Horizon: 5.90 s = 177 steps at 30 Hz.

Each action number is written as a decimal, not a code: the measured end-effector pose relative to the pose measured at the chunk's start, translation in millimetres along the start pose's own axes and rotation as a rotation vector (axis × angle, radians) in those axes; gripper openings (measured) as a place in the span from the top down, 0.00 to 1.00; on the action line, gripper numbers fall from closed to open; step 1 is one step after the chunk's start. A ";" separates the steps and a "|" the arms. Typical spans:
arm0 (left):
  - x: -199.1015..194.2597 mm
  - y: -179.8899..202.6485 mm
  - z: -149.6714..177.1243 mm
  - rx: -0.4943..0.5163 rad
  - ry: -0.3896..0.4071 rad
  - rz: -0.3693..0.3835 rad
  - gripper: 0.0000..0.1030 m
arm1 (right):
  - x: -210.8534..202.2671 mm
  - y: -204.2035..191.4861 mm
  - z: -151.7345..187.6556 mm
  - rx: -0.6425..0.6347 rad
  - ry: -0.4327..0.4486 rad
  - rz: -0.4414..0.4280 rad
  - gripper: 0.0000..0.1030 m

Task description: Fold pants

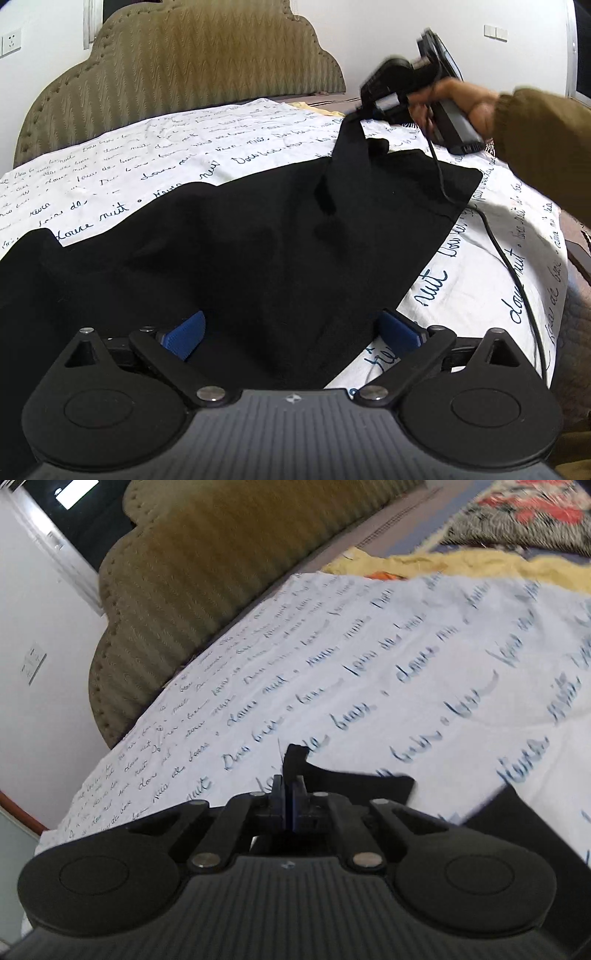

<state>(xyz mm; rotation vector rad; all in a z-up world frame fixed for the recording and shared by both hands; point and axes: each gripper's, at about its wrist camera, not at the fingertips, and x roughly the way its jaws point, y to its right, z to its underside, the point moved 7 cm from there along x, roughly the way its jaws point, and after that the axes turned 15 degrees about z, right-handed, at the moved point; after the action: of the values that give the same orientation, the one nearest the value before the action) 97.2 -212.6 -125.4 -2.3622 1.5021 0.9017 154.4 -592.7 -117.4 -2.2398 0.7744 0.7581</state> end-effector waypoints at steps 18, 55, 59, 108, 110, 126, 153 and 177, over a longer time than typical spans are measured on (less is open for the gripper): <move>1.6 2.3 0.1 0.018 -0.020 -0.008 0.00 | -119.3 133.6 31.3 0.223 0.071 0.094 0.96; -55.0 -9.5 -19.0 0.026 0.066 -0.121 0.00 | -49.1 70.4 -5.9 -0.408 0.080 0.308 0.45; -55.7 -14.4 -19.7 0.035 0.061 -0.143 0.00 | -15.9 88.8 4.0 -0.317 -0.073 0.189 0.81; -234.7 -182.1 98.8 -0.368 0.088 -0.564 0.00 | -54.3 -357.9 271.0 -1.037 -0.104 -0.387 0.73; -246.7 -178.1 98.2 -0.344 0.110 -0.586 0.00 | -50.9 -352.3 282.9 -1.096 -0.069 -0.318 0.73; -358.4 -202.1 118.3 -0.575 0.389 -0.855 0.00 | -266.8 -372.7 456.5 -1.509 0.411 -0.676 0.73; -297.5 -181.3 80.5 -0.408 0.259 -0.729 0.00 | -252.2 -322.3 369.5 -1.289 0.407 -0.433 0.81; -45.6 -46.4 20.6 -0.113 0.045 -0.316 0.00 | -203.6 9.6 156.3 -0.306 0.248 0.058 0.38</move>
<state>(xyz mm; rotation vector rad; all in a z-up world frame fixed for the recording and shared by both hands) 116.2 -147.1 -121.8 -2.6164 1.0718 0.8786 -33.9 -422.0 -80.4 -2.6330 0.8925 0.6699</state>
